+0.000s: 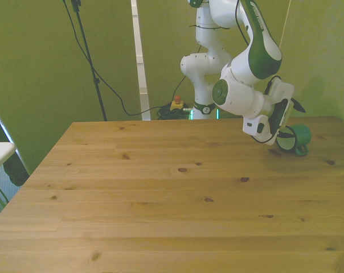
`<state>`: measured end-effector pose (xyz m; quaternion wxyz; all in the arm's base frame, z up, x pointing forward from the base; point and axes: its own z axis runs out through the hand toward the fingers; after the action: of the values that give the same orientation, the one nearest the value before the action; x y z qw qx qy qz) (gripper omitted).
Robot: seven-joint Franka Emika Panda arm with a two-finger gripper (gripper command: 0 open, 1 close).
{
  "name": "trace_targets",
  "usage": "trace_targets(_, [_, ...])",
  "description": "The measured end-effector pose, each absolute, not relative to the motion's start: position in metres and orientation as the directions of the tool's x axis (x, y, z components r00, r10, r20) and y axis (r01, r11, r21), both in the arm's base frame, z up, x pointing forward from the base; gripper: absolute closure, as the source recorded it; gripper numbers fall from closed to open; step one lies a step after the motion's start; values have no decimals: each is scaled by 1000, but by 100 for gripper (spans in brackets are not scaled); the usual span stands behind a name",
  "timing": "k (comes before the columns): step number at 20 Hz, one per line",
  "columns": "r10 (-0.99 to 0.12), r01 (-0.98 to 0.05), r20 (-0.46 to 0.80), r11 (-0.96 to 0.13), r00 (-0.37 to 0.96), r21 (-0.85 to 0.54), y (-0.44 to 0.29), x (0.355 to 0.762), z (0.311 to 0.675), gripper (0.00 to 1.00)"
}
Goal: Flip the mug upright
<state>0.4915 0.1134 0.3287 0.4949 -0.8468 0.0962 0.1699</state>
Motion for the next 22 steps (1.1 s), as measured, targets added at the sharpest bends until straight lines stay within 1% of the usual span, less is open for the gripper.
trace_targets(12, [33,-344,-394,-422,919,-839,120,490,315,100])
trace_targets(22, [34,-358,-405,-405,914,-842,119,486,302,100])
